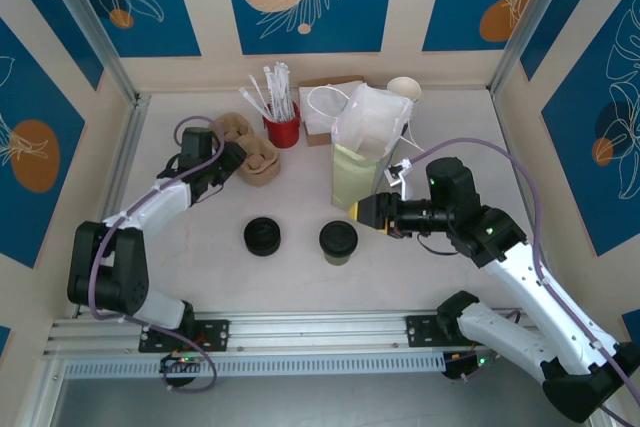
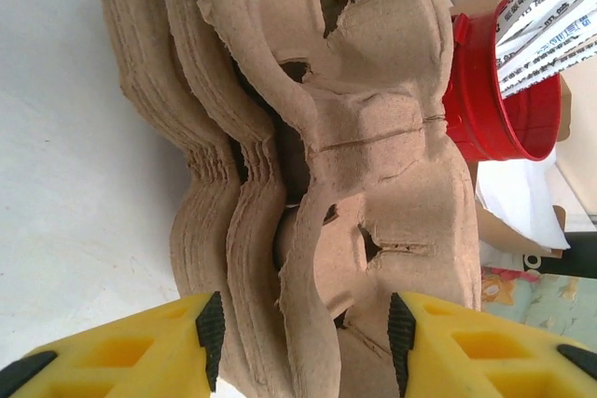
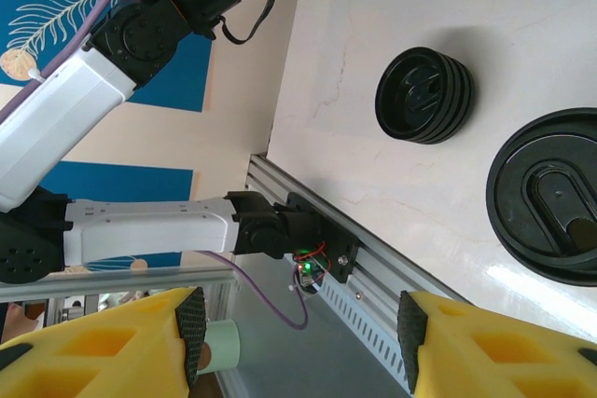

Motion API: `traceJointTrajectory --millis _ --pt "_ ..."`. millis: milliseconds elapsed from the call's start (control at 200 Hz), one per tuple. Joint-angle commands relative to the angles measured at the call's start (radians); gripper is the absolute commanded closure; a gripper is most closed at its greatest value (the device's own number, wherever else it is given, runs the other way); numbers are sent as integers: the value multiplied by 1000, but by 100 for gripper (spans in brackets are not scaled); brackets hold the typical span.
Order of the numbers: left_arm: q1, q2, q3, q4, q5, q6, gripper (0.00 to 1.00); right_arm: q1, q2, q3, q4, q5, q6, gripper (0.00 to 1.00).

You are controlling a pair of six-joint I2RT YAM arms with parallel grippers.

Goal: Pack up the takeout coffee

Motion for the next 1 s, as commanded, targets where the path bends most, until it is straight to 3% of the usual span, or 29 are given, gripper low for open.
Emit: traceJointTrajectory --millis 0,720,995 --pt "16 23 39 29 29 -6 52 -1 1 9 -22 -14 2 41" --pt "16 13 60 60 41 -47 76 -4 28 19 -23 -31 3 42" --pt "16 -24 104 19 44 -46 94 -5 18 23 -38 -24 -1 42"
